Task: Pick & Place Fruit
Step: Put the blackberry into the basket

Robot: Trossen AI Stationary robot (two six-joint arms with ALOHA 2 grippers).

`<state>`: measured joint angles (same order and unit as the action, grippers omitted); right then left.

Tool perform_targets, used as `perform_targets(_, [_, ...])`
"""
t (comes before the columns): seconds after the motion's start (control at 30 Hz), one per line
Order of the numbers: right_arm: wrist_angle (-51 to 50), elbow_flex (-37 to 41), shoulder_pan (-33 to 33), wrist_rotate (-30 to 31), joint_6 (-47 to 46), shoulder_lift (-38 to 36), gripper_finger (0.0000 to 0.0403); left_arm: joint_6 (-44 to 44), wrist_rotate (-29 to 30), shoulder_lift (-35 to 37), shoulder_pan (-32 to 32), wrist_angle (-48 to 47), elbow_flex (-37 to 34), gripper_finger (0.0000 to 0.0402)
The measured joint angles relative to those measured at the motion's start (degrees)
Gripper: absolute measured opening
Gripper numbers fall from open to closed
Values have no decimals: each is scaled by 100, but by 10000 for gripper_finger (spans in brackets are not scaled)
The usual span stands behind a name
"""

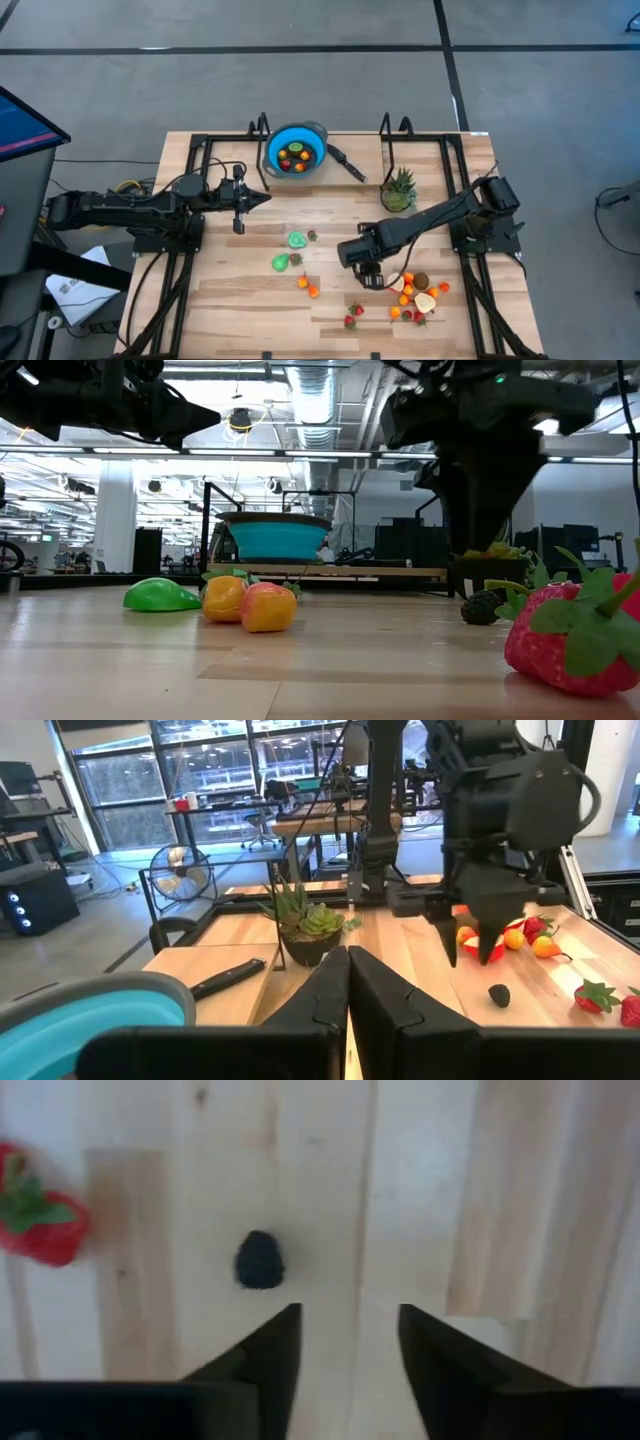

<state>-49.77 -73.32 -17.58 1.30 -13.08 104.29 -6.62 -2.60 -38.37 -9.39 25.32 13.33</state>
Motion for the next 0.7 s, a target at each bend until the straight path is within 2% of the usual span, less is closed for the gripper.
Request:
perform_targets(0.13, [129,0,-195,0,0,-2,221,1,0,0,0,0,-1,2])
perform_targets(0.27, [404,0,-362,0,0,-2,242,1,-2,0,0,0,-1,2])
perform_targets(0.7, [629,-2,-485,15,-262,2,218,1,-1,0,0,-2,0,2])
